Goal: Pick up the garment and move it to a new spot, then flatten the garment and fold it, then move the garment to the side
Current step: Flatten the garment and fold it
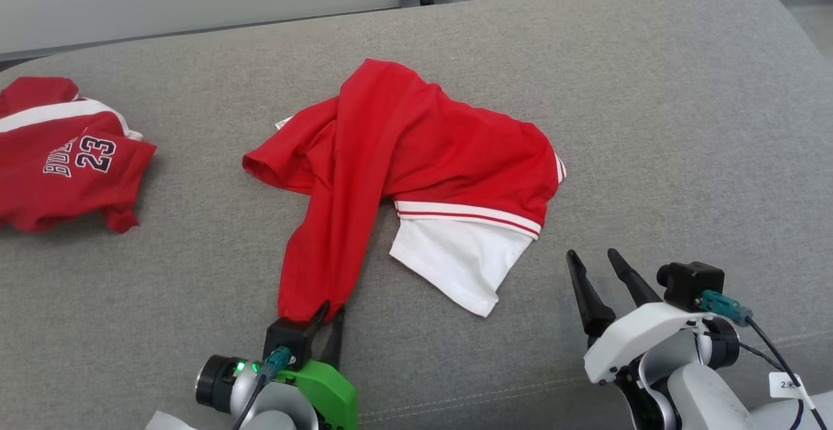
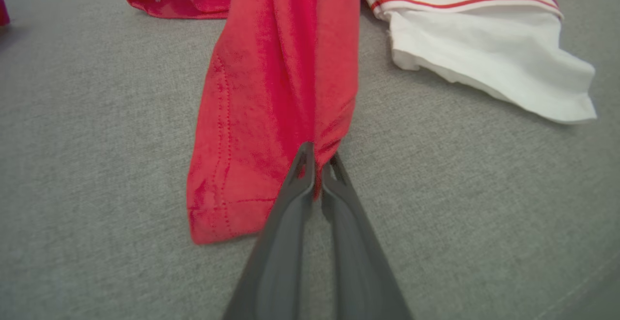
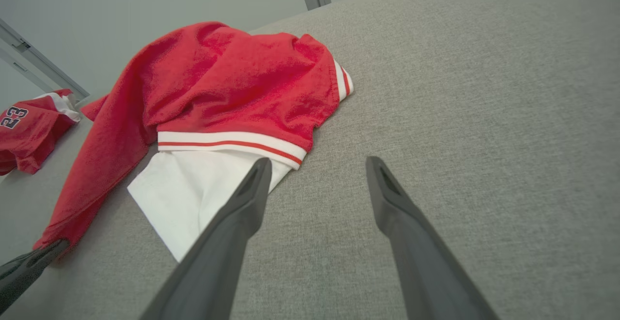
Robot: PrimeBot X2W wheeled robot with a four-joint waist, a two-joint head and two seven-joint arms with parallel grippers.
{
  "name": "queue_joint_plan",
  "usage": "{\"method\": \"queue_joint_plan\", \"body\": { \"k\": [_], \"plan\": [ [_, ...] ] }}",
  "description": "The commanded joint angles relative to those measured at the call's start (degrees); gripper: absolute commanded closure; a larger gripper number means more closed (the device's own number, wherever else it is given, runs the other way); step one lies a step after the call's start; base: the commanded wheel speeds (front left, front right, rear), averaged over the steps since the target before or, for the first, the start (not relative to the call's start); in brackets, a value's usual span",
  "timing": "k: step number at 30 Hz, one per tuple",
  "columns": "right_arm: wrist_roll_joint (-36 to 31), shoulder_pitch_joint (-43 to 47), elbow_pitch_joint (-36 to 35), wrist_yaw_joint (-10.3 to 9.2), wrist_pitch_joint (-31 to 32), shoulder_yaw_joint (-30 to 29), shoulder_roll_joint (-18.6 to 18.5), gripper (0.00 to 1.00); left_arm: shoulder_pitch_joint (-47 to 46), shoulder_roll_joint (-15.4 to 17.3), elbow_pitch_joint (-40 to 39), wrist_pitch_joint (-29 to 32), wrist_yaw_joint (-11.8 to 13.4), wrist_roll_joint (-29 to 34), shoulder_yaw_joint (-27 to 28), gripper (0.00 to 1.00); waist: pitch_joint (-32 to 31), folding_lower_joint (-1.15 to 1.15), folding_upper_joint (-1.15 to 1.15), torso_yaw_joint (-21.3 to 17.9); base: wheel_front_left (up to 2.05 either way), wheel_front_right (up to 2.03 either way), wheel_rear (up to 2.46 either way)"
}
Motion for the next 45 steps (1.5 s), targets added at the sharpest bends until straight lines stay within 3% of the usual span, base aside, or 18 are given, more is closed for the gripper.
{"method": "queue_joint_plan", "body": {
  "k": [1,3,7,17,30,31,32,33,34,36,45],
  "plan": [
    [0.5,-0.1,0.5,-0.02,-0.1,0.7,0.0,0.00,1.1,-1.0,0.5,-0.1,-1.2,-0.9,0.8,0.00,-0.1,0.00,0.00,0.9,0.00,0.00,0.00],
    [0.8,-0.6,1.4,-0.02,-0.5,1.7,0.3,0.00,1.5,-2.6,0.6,-0.2,-3.3,-2.2,2.3,0.00,-0.3,0.00,0.00,1.9,0.00,0.00,0.00],
    [1.2,-0.9,2.5,-0.02,-0.9,2.5,0.6,0.00,3.3,-3.9,-1.8,-0.2,-5.1,-3.3,4.8,0.00,-0.8,0.00,0.00,3.2,0.00,0.00,0.00],
    [2.9,0.6,6.1,-0.02,-0.5,2.8,1.2,0.00,11.9,-1.3,-17.2,-0.2,-2.2,-1.1,12.8,0.00,-2.2,0.00,0.00,7.1,0.00,0.00,0.00],
    [11.4,-4.9,19.1,-0.02,-2.4,7.4,1.5,0.00,14.5,-0.2,-25.9,0.6,-0.5,0.7,12.8,0.00,-2.7,0.00,0.00,13.3,0.00,0.00,0.00],
    [12.2,-5.6,20.4,-0.02,-2.7,8.0,1.5,0.07,14.7,0.0,-26.3,0.7,-0.3,0.8,12.8,0.00,-2.7,0.00,0.00,13.5,0.00,0.00,0.00],
    [12.5,-6.2,21.8,-0.02,-3.0,8.4,1.5,0.35,14.8,0.1,-26.6,0.7,-0.1,0.7,12.8,0.00,-2.8,0.00,0.00,13.7,0.00,0.00,0.00],
    [12.6,-6.9,23.4,-0.02,-3.7,8.7,1.5,0.55,15.0,0.2,-27.0,0.8,0.0,0.7,12.8,0.00,-2.8,0.00,0.00,13.9,0.00,0.00,0.00],
    [12.3,-7.6,24.7,-0.02,-4.7,8.8,1.5,0.64,15.1,0.3,-27.3,1.0,0.0,0.7,12.8,0.00,-2.9,0.00,0.00,14.0,0.00,0.00,0.00],
    [12.2,-8.6,26.9,-0.03,-6.4,8.8,1.5,1.00,15.4,0.4,-27.7,1.1,0.4,0.6,12.9,0.00,-3.0,0.00,0.00,13.9,0.00,0.00,0.00],
    [11.3,-10.7,30.2,-0.02,-9.3,7.4,-1.3,1.00,16.8,1.3,-29.3,0.9,1.3,-0.3,13.8,0.00,-3.1,0.00,0.00,9.9,0.00,0.00,0.00]
  ]
}}
